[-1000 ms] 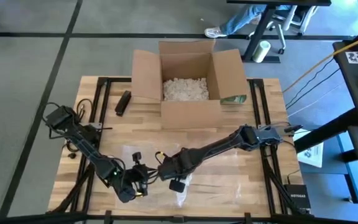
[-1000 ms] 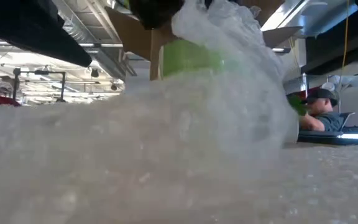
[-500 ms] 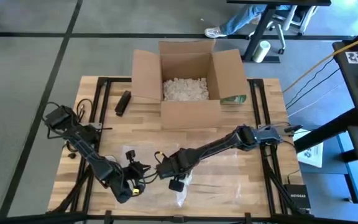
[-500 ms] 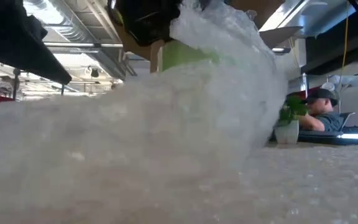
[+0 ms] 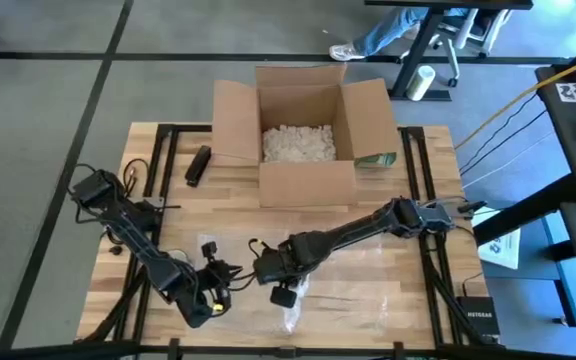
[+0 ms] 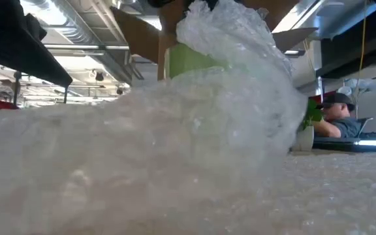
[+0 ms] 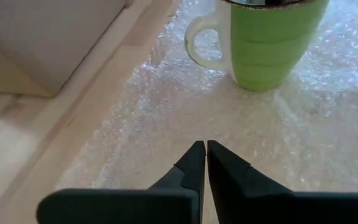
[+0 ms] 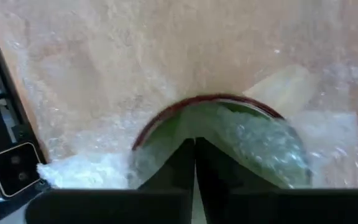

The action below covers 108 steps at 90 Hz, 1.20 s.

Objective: Wrap mug
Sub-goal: Wrap the green mug with bubble wrap

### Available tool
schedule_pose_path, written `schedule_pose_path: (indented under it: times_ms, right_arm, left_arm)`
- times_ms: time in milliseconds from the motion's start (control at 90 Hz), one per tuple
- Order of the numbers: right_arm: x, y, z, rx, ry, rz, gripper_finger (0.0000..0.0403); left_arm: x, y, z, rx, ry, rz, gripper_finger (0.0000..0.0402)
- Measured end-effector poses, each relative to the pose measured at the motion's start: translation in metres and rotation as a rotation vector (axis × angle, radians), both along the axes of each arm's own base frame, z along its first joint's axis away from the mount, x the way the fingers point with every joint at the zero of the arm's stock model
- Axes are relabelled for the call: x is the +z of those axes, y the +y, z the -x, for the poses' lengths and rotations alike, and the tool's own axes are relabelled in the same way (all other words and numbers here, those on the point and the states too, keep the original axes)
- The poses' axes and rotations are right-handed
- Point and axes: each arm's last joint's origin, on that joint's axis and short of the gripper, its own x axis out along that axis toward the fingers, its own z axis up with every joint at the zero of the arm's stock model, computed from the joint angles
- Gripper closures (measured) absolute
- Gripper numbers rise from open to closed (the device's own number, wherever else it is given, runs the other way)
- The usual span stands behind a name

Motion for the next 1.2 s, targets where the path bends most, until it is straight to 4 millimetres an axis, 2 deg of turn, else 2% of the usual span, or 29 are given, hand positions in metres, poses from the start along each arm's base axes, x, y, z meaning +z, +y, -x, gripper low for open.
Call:
schedule_pose_path:
  times_ms: [178, 278, 400, 544, 667, 733, 800, 989, 1067, 1200]
  right_arm:
    - [0.014, 0.001, 0.010, -0.004, -0.008, 0.062, 0.0403]
    - [0.030, 0.007, 0.021, 0.003, -0.062, 0.146, 0.0403]
    - [0.062, 0.020, 0.044, 0.018, -0.166, 0.249, 0.0403]
    - [0.093, 0.036, 0.073, -0.001, -0.313, 0.341, 0.0403]
    - [0.107, 0.048, 0.097, -0.034, -0.402, 0.361, 0.0403]
    - [0.103, 0.057, 0.108, -0.052, -0.432, 0.359, 0.0403]
    - [0.091, 0.066, 0.117, -0.066, -0.452, 0.354, 0.0403]
    - [0.041, 0.086, 0.150, -0.152, -0.549, 0.280, 0.0403]
    - [0.024, 0.089, 0.170, -0.203, -0.617, 0.250, 0.0403]
    - [0.008, 0.086, 0.207, -0.307, -0.749, 0.183, 0.0403]
  left_arm:
    - [0.002, 0.000, 0.003, -0.006, 0.004, -0.003, 0.0402]
    - [0.008, 0.003, 0.007, 0.000, 0.009, -0.002, 0.0402]
    - [0.020, 0.007, 0.017, 0.003, -0.009, 0.007, 0.0402]
    - [0.029, 0.017, 0.037, 0.009, -0.091, 0.028, 0.0402]
    - [0.028, 0.029, 0.058, 0.021, -0.173, 0.088, 0.0402]
    - [0.024, 0.034, 0.067, 0.009, -0.205, 0.123, 0.0402]
    - [0.020, 0.037, 0.074, -0.008, -0.228, 0.158, 0.0402]
    - [0.007, 0.049, 0.087, -0.045, -0.231, 0.208, 0.0402]
    - [0.004, 0.055, 0.092, -0.065, -0.211, 0.216, 0.0402]
    - [0.005, 0.068, 0.098, -0.079, -0.204, 0.236, 0.0402]
